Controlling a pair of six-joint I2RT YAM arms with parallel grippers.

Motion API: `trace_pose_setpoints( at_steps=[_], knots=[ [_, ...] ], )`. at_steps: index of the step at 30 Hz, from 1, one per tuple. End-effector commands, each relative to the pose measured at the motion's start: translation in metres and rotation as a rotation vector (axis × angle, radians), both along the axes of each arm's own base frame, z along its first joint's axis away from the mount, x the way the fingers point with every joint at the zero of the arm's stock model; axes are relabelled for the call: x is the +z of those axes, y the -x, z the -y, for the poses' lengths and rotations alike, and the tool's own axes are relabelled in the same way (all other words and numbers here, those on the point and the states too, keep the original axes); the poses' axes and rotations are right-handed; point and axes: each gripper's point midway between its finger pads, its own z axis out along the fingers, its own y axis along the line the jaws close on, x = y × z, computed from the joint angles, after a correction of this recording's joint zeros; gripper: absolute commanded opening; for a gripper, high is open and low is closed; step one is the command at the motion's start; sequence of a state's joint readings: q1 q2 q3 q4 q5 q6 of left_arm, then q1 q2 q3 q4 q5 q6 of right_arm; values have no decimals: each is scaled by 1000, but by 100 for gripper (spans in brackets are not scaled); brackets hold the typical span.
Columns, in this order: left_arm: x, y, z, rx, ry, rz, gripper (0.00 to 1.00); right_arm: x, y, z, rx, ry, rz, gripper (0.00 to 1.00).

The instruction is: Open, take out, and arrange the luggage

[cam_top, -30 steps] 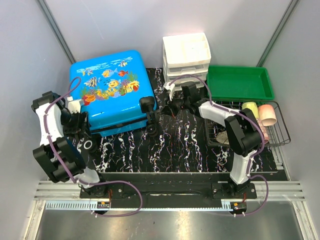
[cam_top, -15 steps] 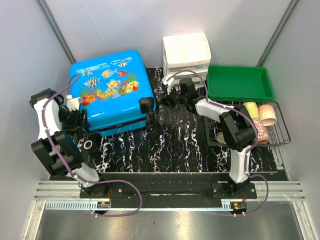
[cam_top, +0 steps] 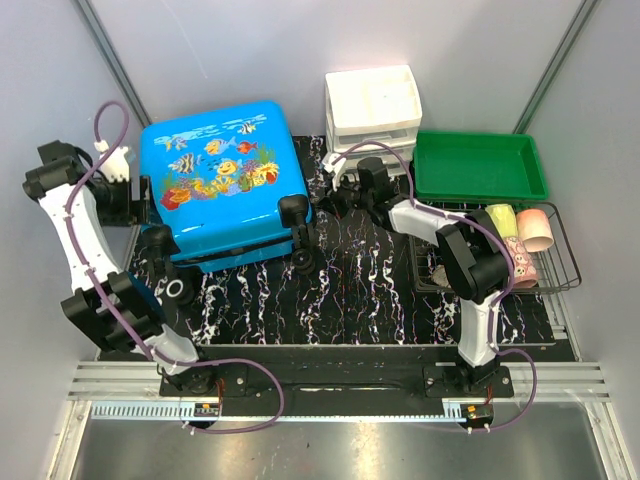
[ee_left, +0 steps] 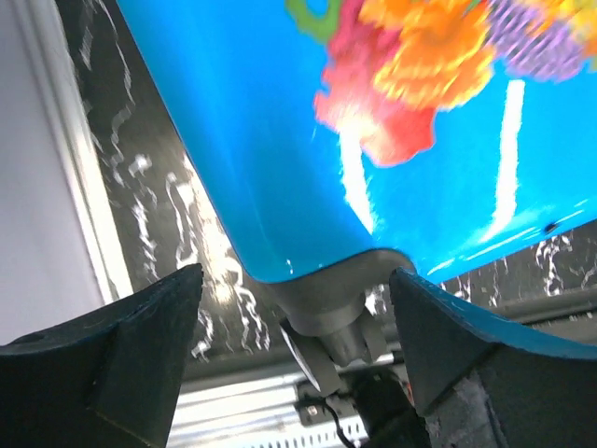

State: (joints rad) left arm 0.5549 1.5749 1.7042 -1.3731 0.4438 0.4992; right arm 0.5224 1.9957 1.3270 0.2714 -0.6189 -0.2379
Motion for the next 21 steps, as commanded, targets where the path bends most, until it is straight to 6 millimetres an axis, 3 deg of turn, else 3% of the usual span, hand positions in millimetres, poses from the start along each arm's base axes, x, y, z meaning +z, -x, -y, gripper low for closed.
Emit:
trace_pose_setpoints(
  at_steps=[1,3,6,7,9,10,12,13,16,19,21],
  knots=[
    [59,-31,10,-41,-16,248,87,32,69,-62,200,-90,-7,0],
    [71,-29,20,-50,-30,282,88,35,84,-76,224,-104,-18,0],
    [79,-22,56,-130,-3,318,94,36,105,-91,240,-122,-51,0],
    [71,-19,79,-192,27,300,95,36,119,-100,259,-127,-69,0],
    [72,-6,105,-254,48,313,97,38,133,-107,276,-135,-76,0],
    [61,3,131,-314,97,280,99,39,142,-111,287,-140,-95,0],
    [56,20,155,-366,125,274,99,44,147,-112,285,-151,-102,0],
    [41,31,176,-411,168,225,99,45,149,-112,282,-153,-109,0],
    [17,52,198,-428,190,185,99,49,149,-110,241,-157,-122,0],
    [-6,69,204,-413,168,137,99,50,140,-105,182,-151,-93,0],
    [-16,70,204,-370,149,124,99,47,133,-103,149,-146,-76,0]
  ],
)
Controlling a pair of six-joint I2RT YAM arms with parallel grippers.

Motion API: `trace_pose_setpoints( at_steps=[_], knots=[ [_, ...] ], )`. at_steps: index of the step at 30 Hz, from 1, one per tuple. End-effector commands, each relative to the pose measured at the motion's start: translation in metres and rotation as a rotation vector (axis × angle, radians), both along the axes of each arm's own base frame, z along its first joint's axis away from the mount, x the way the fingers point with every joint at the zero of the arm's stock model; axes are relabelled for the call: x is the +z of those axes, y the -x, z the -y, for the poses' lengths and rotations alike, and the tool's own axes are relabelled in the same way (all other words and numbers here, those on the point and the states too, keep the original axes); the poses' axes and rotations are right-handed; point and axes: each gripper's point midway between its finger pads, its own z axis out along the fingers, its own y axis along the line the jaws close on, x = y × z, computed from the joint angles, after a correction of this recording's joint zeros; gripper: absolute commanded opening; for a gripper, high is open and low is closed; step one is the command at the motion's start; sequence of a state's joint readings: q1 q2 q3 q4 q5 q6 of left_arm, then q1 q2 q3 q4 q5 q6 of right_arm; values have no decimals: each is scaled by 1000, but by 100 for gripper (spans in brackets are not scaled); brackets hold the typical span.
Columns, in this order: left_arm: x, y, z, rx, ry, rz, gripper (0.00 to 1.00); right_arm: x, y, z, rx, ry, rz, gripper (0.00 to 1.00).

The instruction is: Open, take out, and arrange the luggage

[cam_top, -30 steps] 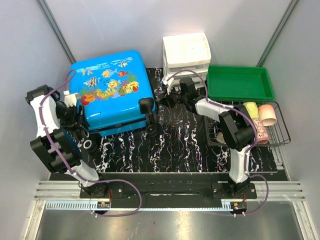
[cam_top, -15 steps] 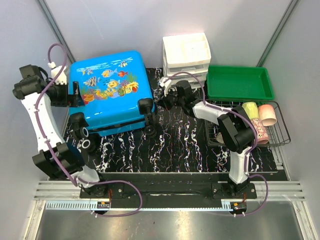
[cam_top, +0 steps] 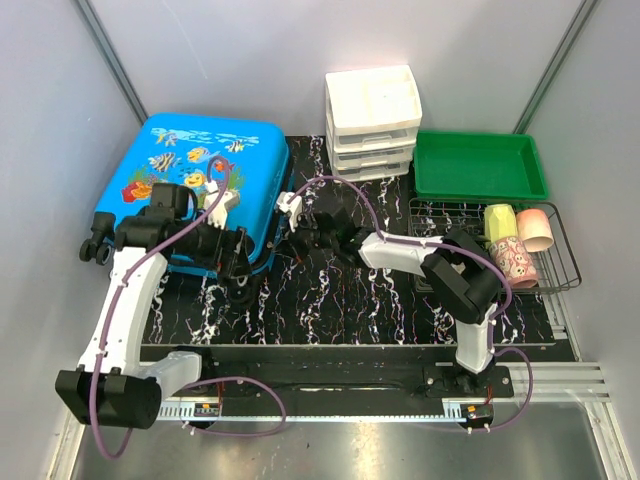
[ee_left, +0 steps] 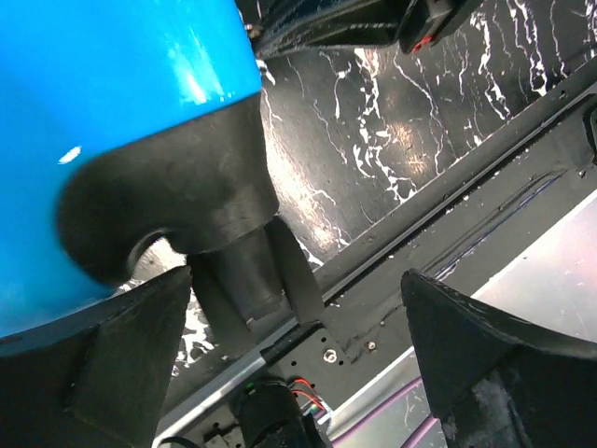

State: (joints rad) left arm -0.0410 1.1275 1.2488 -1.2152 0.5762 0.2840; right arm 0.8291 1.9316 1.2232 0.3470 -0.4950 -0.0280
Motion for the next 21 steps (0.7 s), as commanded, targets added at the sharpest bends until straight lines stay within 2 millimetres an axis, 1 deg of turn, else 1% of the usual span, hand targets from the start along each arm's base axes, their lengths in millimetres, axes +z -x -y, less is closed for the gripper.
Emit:
trace_pose_setpoints(
  at_steps=[1,2,3,4,5,6,8,11,12,14,15,17,18,20,21],
  knots=[
    [-15,-5,-4,122,-67,28,99,45,6,-6,8,-104,54,0],
    [-16,-7,-5,128,-81,41,99,44,4,-6,1,-106,60,0],
    [-20,-10,-8,148,-95,46,97,42,2,-7,-21,-100,65,0],
    [-26,-14,-17,183,-144,49,93,39,2,-9,-25,-96,65,0],
    [-32,-17,-21,195,-168,36,87,40,-1,-9,-27,-92,94,0],
    [-36,-18,-24,196,-186,34,83,37,-4,-10,-42,-84,108,0],
    [-38,-21,-25,193,-199,30,74,35,-8,-9,-62,-77,121,0],
    [-46,-24,-26,187,-213,10,68,32,-15,-9,-91,-63,149,0],
    [-50,-27,-26,183,-226,2,67,33,-19,-8,-109,-61,163,0],
    [-54,-28,-23,170,-225,-13,68,33,-22,-8,-119,-60,176,0],
    [-57,-30,-20,160,-216,-28,70,34,-23,-8,-121,-60,181,0],
    [-56,-33,-15,150,-203,-33,72,35,-24,-8,-122,-62,184,0],
    [-53,-35,-13,137,-201,-22,71,34,-24,-8,-121,-60,186,0],
    [-57,-37,-12,121,-215,-30,65,35,-25,-9,-126,-59,187,0],
    [-60,-35,-13,100,-237,-28,57,34,-27,-8,-132,-56,189,0]
  ],
)
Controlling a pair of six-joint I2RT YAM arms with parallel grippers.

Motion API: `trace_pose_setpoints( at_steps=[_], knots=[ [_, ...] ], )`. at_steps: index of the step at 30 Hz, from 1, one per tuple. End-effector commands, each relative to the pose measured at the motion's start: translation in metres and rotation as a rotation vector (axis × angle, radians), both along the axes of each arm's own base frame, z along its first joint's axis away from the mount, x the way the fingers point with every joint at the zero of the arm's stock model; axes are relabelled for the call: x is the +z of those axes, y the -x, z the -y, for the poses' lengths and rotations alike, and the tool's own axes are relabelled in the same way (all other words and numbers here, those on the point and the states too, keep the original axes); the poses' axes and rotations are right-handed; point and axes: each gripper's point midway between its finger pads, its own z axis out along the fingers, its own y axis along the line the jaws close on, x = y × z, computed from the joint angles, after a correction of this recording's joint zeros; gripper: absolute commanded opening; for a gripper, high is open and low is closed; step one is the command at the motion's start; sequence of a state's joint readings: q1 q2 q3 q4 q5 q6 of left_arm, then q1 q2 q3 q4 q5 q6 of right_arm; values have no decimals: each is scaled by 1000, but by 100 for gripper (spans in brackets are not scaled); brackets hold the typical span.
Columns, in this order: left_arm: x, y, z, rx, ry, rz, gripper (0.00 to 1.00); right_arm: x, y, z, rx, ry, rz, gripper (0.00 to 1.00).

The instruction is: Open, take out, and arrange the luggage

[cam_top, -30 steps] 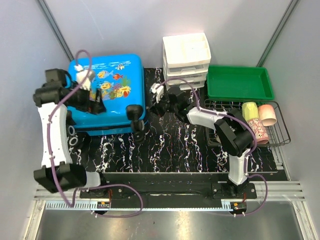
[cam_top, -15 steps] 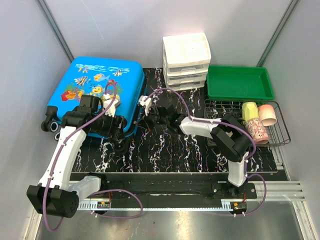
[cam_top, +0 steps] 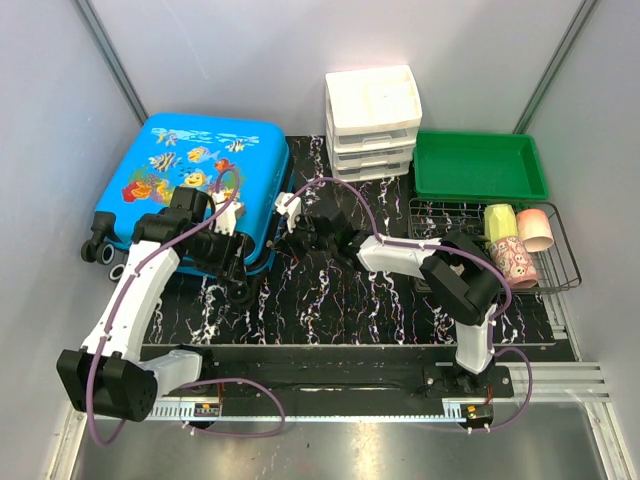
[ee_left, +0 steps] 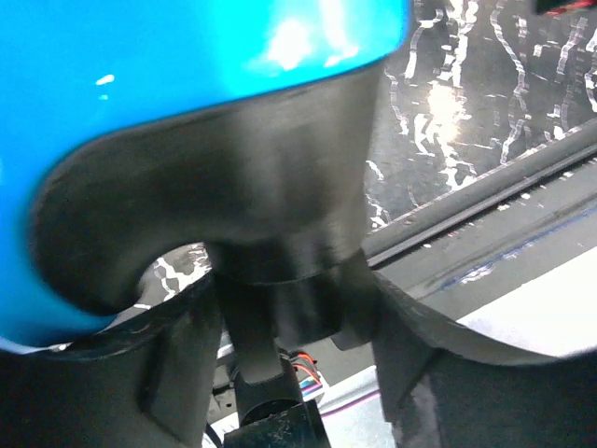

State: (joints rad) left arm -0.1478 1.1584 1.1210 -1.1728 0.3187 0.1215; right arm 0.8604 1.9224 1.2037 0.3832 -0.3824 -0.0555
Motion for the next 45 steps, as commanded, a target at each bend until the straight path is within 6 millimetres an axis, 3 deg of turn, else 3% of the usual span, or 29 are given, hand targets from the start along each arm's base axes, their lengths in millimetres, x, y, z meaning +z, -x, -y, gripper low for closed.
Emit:
trace_pose_setpoints(
  at_steps=[1,6,10,14,21,24,28,33,45],
  knots=[
    [-8,-44,1,-60,-63,125,53,33,-22,-5,-67,-65,125,0],
    [-16,-36,5,-112,-84,105,45,31,-25,-1,-81,-51,143,0],
    [-21,-28,11,-222,-121,101,20,32,-25,1,-83,-48,146,0],
    [-25,-3,29,-423,-141,122,0,31,-24,8,-89,-44,143,0],
    [-32,45,43,-675,-111,58,0,30,-4,29,-57,-28,147,0],
    [-33,68,43,-804,-122,35,0,29,5,40,-59,-16,132,0],
    [-32,85,35,-913,-142,65,0,26,9,50,-83,0,128,0],
    [-29,94,11,-996,-224,109,0,23,-5,68,-158,40,151,0],
    [-38,104,-38,-989,-411,98,0,20,-89,175,-373,147,218,0]
  ],
)
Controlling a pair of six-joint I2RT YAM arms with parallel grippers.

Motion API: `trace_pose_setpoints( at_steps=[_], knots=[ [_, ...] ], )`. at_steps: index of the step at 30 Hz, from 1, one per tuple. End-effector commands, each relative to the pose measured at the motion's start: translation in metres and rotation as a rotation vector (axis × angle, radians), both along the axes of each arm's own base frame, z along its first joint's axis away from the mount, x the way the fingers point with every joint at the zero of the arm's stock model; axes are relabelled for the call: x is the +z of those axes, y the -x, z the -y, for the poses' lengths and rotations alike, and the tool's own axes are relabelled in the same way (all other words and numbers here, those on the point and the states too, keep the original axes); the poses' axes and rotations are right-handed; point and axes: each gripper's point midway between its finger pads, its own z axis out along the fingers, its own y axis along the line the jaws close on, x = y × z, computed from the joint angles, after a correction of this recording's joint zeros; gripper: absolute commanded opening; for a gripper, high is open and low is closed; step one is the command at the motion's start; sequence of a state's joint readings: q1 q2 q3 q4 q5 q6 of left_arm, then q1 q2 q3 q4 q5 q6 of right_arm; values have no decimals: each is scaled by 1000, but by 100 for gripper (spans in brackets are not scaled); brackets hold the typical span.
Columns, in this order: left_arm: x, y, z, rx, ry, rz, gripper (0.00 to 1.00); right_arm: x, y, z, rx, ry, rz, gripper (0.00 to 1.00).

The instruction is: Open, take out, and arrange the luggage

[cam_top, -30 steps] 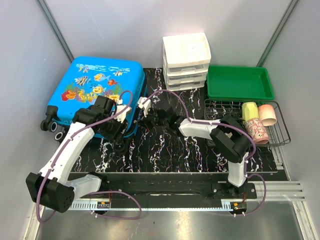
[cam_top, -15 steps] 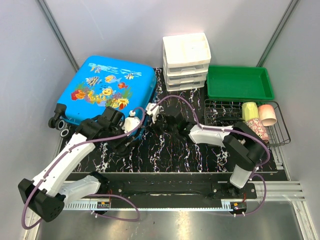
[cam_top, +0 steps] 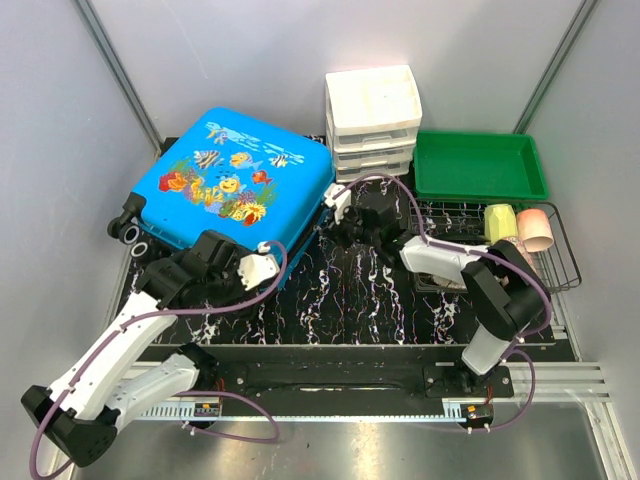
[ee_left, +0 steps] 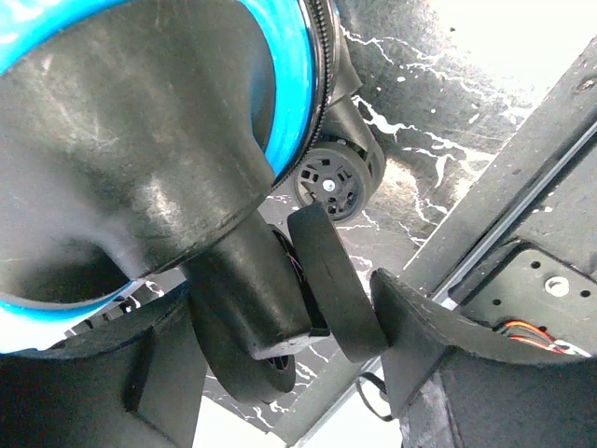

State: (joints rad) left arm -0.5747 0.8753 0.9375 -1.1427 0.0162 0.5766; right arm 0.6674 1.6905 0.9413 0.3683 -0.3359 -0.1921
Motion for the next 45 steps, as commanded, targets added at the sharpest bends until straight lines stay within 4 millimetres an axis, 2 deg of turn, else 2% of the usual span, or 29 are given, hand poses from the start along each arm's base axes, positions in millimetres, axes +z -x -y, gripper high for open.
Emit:
trace_pose_setpoints(
  at_steps=[1,2,8,11,12,16,19,20,21,24,26,33,34,36,37,38,39,40,41,42,43,44,45],
  knots=[
    [-26,67,-41,-216,-191,-230,0,23,-57,63,-187,58,131,0],
    [-27,69,-46,-222,-209,-234,0,24,-65,74,-199,64,138,0],
    [-24,74,-81,-169,-315,-189,0,25,-106,95,-244,75,163,0],
    [-21,78,-92,-145,-346,-178,0,27,-130,110,-282,83,182,0],
    [-20,77,-94,-143,-354,-168,0,26,-138,122,-304,89,188,0],
    [-19,76,-97,-134,-364,-146,0,26,-168,141,-324,98,219,0],
    [-19,76,-99,-131,-373,-142,0,29,-183,138,-295,81,242,0],
    [-18,75,-99,-119,-374,-137,0,30,-181,131,-259,65,241,0],
    [-16,73,-99,-110,-370,-133,32,30,-181,127,-236,55,241,0],
    [3,65,-87,-94,-308,-94,91,32,-173,110,-148,8,223,0],
    [24,54,-71,-77,-223,-47,99,30,-165,101,-98,-8,195,0],
    [79,30,-28,-3,-6,-4,99,22,-149,87,-22,-19,164,0],
    [97,21,-23,30,40,52,99,22,-148,85,-13,-18,164,0],
    [116,-6,-12,145,112,92,99,21,-145,83,-1,-17,167,0],
    [136,-21,-9,201,154,140,99,22,-145,82,4,-17,171,0],
    [147,-41,-17,319,190,167,99,22,-144,79,17,-19,172,0],
    [140,-64,-15,369,195,104,99,22,-143,78,25,-20,173,0],
    [161,-84,-19,423,247,142,99,22,-140,74,43,-21,173,0],
    [166,-103,-38,557,297,131,99,22,-139,72,55,-21,176,0],
    [167,-121,-46,619,312,110,99,22,-138,71,62,-19,178,0],
    [177,-155,-56,675,330,121,99,21,-136,68,80,-18,182,0],
    [179,-174,-74,776,369,112,99,23,-133,65,97,-21,186,0],
    [184,-191,-83,817,381,131,99,21,-131,62,110,-21,186,0]
  ],
)
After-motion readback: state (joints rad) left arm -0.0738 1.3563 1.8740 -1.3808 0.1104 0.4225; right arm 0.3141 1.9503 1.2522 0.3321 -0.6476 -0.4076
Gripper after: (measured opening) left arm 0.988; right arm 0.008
